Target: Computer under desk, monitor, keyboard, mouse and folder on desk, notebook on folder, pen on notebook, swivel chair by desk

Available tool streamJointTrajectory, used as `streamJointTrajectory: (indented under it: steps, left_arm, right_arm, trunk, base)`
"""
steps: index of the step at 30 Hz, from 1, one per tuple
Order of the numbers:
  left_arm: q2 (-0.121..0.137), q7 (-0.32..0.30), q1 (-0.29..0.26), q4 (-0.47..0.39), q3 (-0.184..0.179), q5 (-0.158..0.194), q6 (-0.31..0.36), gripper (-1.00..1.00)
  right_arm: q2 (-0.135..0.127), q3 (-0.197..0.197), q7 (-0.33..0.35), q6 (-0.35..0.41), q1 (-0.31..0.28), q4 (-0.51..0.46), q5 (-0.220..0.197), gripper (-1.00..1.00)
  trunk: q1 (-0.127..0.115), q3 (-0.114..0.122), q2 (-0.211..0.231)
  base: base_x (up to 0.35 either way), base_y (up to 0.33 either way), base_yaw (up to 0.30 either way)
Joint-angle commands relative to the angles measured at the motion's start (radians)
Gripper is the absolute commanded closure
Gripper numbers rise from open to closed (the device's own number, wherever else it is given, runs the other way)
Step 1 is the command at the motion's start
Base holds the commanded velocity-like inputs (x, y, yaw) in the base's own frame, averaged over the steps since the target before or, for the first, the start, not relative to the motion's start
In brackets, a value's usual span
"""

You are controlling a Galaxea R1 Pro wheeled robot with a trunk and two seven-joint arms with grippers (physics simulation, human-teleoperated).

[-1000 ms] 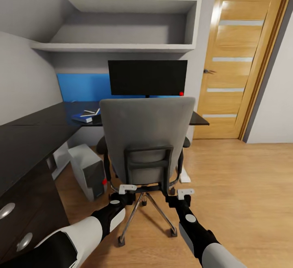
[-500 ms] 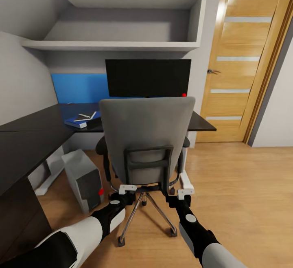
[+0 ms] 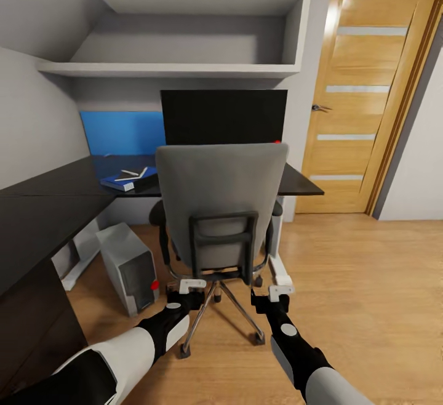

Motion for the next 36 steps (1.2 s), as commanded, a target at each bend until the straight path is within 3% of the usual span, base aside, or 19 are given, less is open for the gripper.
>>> streamJointTrajectory:
  steps: [1, 11, 22, 36]
  left_arm:
    - [0.000, 0.004, -0.001, 0.000, -0.009, 0.009, -0.003, -1.00]
    - [0.000, 0.004, 0.000, 0.000, -0.009, 0.009, -0.005, -1.00]
    - [0.000, 0.004, 0.000, 0.000, -0.009, 0.009, -0.005, -1.00]
    - [0.000, 0.010, -0.001, -0.001, -0.007, 0.012, -0.003, -1.00]
  right_arm:
    - [0.000, 0.001, -0.008, -0.001, -0.001, 0.001, 0.010, -1.00]
    - [-0.001, 0.001, -0.008, 0.000, -0.001, 0.001, 0.010, -1.00]
    - [-0.003, 0.001, -0.006, -0.001, -0.001, 0.001, 0.010, -1.00]
    - [-0.003, -0.001, -0.006, 0.000, -0.001, 0.001, 0.010, -1.00]
  trunk:
    - [-0.001, -0.001, 0.000]
    - [-0.001, -0.001, 0.000]
    - [-0.043, 0.034, 0.077]
    - [-0.097, 0.077, 0.175]
  base:
    - [-0.312, 0.000, 0.000]
    - [-0.330, 0.000, 0.000]
    - [-0.336, 0.000, 0.000]
    - [-0.039, 0.000, 0.000]
